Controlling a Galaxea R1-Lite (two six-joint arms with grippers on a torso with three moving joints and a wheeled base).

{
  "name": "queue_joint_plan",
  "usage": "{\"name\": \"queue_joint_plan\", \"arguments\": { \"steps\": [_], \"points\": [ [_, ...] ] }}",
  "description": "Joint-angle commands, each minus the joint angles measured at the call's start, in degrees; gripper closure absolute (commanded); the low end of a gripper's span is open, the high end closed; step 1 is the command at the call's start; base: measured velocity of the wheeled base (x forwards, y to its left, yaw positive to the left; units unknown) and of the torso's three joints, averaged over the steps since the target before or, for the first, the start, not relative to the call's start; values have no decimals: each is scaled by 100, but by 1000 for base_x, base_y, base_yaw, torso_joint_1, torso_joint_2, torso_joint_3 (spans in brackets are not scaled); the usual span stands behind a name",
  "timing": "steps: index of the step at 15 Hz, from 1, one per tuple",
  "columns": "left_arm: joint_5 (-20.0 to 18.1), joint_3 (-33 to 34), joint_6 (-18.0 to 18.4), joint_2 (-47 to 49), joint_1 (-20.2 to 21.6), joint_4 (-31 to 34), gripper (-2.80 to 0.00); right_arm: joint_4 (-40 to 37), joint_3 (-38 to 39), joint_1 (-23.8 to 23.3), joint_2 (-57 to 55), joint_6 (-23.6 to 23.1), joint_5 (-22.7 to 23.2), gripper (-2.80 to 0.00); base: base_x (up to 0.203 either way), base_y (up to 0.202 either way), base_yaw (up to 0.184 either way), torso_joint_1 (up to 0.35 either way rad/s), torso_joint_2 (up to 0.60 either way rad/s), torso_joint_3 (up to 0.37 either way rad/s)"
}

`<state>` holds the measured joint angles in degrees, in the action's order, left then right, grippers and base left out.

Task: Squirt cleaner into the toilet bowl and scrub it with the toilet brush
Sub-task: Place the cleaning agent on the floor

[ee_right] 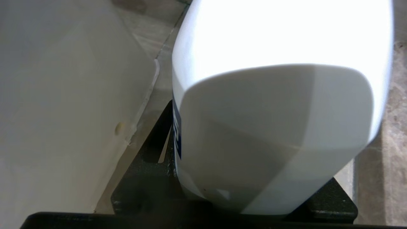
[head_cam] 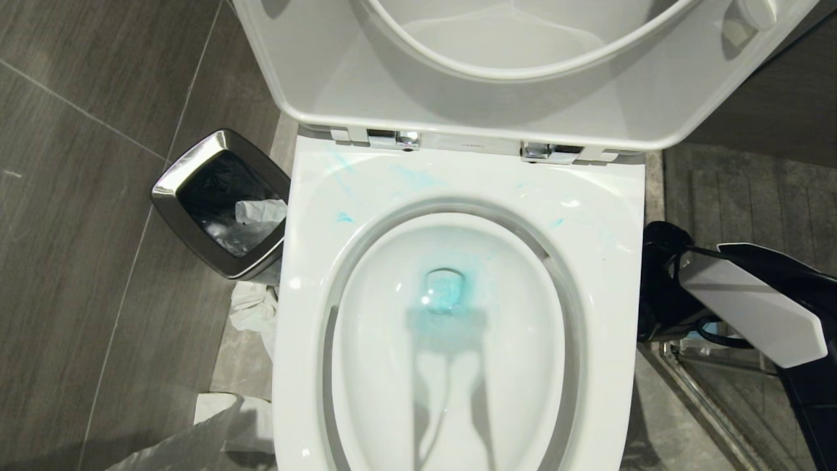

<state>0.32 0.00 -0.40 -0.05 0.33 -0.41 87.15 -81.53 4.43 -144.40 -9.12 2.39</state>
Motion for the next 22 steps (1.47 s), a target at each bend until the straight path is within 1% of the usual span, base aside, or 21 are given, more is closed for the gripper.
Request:
{"name": "queue_joint_plan", "arguments": {
  "steps": [1, 3, 4, 5, 12, 15, 18, 22],
  "points": [
    [4, 35, -4, 3, 2, -2, 0, 51, -3, 6, -45, -11, -2, 0, 0, 0, 0, 0, 0, 0],
    [4, 35, -4, -4, 2, -2, 0, 51, -3, 6, -62, -17, -2, 0, 0, 0, 0, 0, 0, 0],
    [4, 35, -4, -4, 2, -2, 0, 51, -12, 6, -71, -20, -2, -21, 0, 0, 0, 0, 0, 0],
    [4, 35, -4, -4, 2, -2, 0, 51, -21, 6, -97, -43, -2, -280, 0, 0, 0, 0, 0, 0],
    [4, 35, -4, 4, 2, -2, 0, 51, -64, 6, -45, -29, -10, -280, 0, 0, 0, 0, 0, 0],
    [4, 35, -4, -2, 2, -2, 0, 51, 30, 14, 65, -20, -3, -280, 0, 0, 0, 0, 0, 0],
    [4, 35, -4, -3, 2, -2, 0, 51, 529, 45, 333, 30, 30, -280, 0, 0, 0, 0, 0, 0],
    [4, 35, -4, -4, 2, -2, 0, 51, 1368, 58, 790, 255, 484, -280, 0, 0, 0, 0, 0, 0]
  ]
}}
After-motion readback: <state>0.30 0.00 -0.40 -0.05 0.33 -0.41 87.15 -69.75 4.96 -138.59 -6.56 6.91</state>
